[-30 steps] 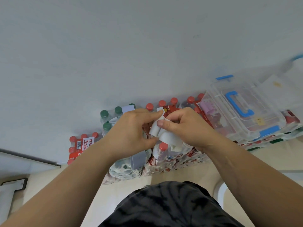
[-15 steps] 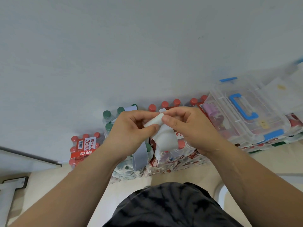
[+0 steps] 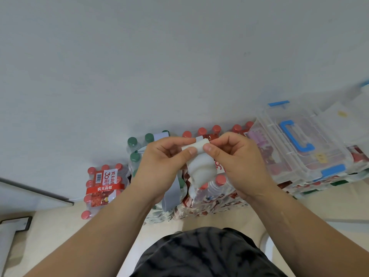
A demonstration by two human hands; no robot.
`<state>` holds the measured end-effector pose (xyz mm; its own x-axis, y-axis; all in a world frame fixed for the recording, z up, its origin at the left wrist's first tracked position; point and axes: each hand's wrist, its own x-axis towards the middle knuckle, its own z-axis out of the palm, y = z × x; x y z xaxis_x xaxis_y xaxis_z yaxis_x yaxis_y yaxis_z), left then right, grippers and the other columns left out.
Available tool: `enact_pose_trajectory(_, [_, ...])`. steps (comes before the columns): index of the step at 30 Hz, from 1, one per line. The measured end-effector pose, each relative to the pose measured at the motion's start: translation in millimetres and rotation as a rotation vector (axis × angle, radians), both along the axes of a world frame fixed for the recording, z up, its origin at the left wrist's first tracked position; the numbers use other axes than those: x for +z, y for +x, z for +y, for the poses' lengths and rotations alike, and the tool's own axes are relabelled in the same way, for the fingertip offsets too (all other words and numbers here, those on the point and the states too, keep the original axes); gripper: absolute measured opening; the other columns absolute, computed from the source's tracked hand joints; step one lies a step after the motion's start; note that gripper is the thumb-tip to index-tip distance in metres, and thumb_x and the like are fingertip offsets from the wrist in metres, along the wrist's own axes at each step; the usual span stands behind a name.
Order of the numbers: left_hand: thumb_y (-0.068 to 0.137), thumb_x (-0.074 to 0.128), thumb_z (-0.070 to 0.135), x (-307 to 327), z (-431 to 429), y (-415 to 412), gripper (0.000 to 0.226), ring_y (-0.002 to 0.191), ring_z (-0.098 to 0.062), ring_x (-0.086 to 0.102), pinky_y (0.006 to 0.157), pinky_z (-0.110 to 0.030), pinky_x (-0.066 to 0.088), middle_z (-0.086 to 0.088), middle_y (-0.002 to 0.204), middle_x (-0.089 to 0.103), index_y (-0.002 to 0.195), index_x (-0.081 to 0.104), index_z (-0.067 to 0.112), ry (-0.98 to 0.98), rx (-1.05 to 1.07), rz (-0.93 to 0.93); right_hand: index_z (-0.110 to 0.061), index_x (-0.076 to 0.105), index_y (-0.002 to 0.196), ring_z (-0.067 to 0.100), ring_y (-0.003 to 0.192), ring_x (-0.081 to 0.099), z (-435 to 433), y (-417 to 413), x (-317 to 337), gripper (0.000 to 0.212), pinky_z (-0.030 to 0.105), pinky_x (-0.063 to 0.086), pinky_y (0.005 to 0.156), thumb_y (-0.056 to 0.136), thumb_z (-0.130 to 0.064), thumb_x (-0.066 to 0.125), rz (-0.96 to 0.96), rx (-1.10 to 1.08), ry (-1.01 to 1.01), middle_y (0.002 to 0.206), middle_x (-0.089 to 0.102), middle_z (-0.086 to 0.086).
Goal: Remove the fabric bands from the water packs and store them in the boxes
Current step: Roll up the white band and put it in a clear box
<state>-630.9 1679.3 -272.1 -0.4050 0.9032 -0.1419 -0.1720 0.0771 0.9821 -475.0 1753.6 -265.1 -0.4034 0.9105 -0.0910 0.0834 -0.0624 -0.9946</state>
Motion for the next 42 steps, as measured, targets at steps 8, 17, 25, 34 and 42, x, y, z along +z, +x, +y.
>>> enact_pose_trajectory(8, [0.074, 0.081, 0.005, 4.0, -1.6, 1.2, 0.022, 0.089, -0.041, 0.070, 0.085, -0.051, 0.059, -0.025, 0.093, 0.072, 0.087, 0.081, 0.022, 0.007, -0.005, 0.046, -0.017, 0.076, 0.075, 0.017, 0.070, 0.071, -12.6, 1.5, -0.1, 0.010, 0.029, 0.062, 0.066, 0.085, -0.016, 0.078, -0.043, -0.087, 0.119, 0.078, 0.076, 0.002])
enact_pose_trajectory(17, [0.076, 0.079, 0.000, 14.2, 4.2, 5.7, 0.023, 0.092, -0.038, 0.071, 0.086, -0.045, 0.061, -0.024, 0.096, 0.073, 0.090, 0.080, 0.018, 0.032, -0.045, 0.053, -0.011, 0.069, 0.079, 0.014, 0.064, 0.068, -16.2, 1.6, 3.3, 0.014, 0.032, 0.058, 0.056, 0.091, -0.017, 0.074, -0.051, -0.148, 0.136, 0.075, 0.073, 0.001])
enact_pose_trajectory(25, [0.078, 0.074, -0.010, 30.5, 12.3, -0.1, 0.023, 0.069, -0.005, 0.069, 0.066, -0.016, 0.054, 0.007, 0.075, 0.076, 0.092, 0.076, 0.008, 0.104, -0.065, 0.097, -0.015, 0.069, 0.081, 0.032, 0.071, 0.072, -1.8, 0.5, 19.0, 0.016, 0.052, 0.060, 0.066, 0.086, -0.027, 0.077, -0.062, -0.096, 0.070, 0.073, 0.072, 0.012])
enact_pose_trajectory(34, [0.068, 0.076, 0.016, 37.4, 11.5, -3.0, 0.025, 0.070, -0.018, 0.067, 0.067, -0.029, 0.059, -0.004, 0.075, 0.071, 0.093, 0.078, 0.015, 0.111, -0.006, -0.039, -0.003, 0.062, 0.080, 0.007, 0.066, 0.063, -1.6, 3.9, 28.0, 0.027, 0.026, 0.057, 0.062, 0.073, -0.026, 0.074, 0.143, -0.064, 0.025, 0.069, 0.068, -0.005])
enact_pose_trajectory(42, [0.083, 0.071, 0.001, 40.5, 16.4, -2.2, 0.018, 0.072, -0.019, 0.070, 0.070, -0.037, 0.060, -0.002, 0.075, 0.075, 0.095, 0.077, 0.014, 0.061, -0.007, -0.004, 0.002, 0.061, 0.085, 0.009, 0.067, 0.065, -2.4, 4.2, 28.8, 0.034, 0.025, 0.058, 0.062, 0.073, -0.026, 0.075, 0.155, -0.033, 0.055, 0.068, 0.068, -0.001])
